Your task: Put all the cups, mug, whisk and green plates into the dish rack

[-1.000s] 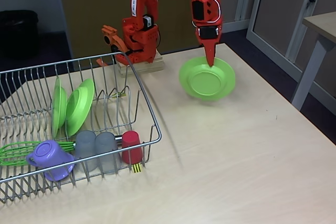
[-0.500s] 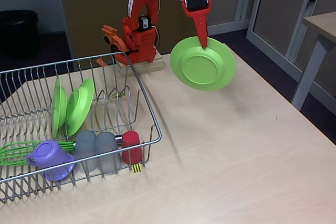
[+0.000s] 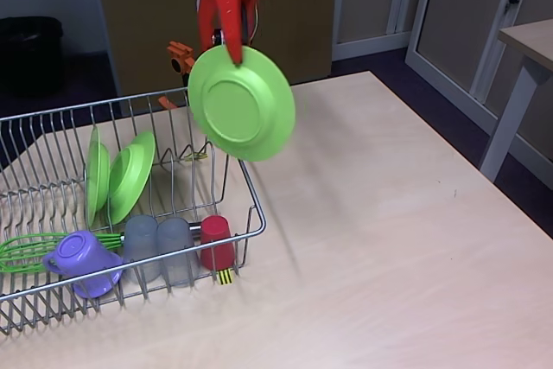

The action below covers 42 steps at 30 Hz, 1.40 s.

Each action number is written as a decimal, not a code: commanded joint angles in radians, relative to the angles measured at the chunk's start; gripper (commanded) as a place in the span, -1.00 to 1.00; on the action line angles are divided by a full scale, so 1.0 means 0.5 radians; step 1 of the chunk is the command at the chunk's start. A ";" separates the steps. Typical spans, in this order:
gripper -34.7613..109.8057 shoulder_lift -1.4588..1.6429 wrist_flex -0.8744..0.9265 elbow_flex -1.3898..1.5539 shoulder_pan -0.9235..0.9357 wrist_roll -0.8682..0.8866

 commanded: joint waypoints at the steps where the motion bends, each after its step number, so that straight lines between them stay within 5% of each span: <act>1: -0.52 0.221 -0.153 0.347 0.172 -0.043; 14: -0.52 0.558 -0.558 1.307 0.543 -0.190; 35: -0.52 0.534 -1.049 2.003 0.755 -0.178; 42: -0.41 0.724 -0.966 2.074 0.638 -0.252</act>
